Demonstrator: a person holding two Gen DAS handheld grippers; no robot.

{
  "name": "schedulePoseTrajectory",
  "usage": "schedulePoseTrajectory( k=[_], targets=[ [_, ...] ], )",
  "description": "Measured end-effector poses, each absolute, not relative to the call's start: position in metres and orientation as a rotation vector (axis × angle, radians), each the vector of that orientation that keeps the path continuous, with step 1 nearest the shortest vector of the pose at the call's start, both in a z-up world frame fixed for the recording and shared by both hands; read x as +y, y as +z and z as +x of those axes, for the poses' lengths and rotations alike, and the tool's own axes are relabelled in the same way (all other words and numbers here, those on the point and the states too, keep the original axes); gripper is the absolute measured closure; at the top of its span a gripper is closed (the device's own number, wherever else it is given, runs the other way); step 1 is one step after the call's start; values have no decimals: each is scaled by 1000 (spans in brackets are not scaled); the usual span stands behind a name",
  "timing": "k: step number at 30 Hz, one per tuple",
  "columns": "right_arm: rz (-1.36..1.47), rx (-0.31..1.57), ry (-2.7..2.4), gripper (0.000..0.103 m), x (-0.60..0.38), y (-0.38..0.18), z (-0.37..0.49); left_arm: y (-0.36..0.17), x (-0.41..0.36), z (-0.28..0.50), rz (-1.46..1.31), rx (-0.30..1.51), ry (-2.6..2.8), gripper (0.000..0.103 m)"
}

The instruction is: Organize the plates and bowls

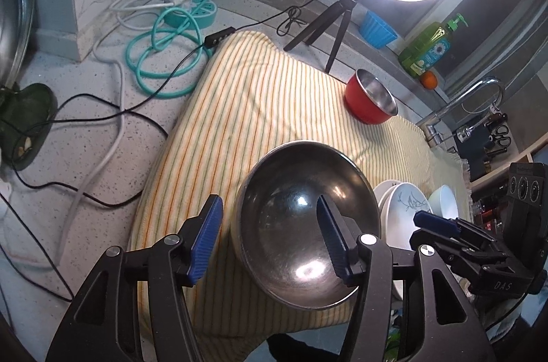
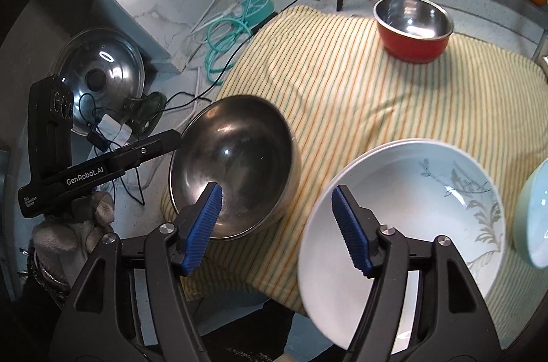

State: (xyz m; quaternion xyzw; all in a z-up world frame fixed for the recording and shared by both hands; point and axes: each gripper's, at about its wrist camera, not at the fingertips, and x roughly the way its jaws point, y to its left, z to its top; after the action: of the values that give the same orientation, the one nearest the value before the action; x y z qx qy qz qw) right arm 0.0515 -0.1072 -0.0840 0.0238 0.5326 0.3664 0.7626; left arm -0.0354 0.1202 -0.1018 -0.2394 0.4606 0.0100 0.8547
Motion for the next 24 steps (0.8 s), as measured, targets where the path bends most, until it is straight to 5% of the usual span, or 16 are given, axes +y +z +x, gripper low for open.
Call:
schedulePoseTrajectory(
  k=[24],
  targets=[
    [256,1048,562,28,-210,-52,161,-64,72,65,-429,904,-125,47]
  ],
)
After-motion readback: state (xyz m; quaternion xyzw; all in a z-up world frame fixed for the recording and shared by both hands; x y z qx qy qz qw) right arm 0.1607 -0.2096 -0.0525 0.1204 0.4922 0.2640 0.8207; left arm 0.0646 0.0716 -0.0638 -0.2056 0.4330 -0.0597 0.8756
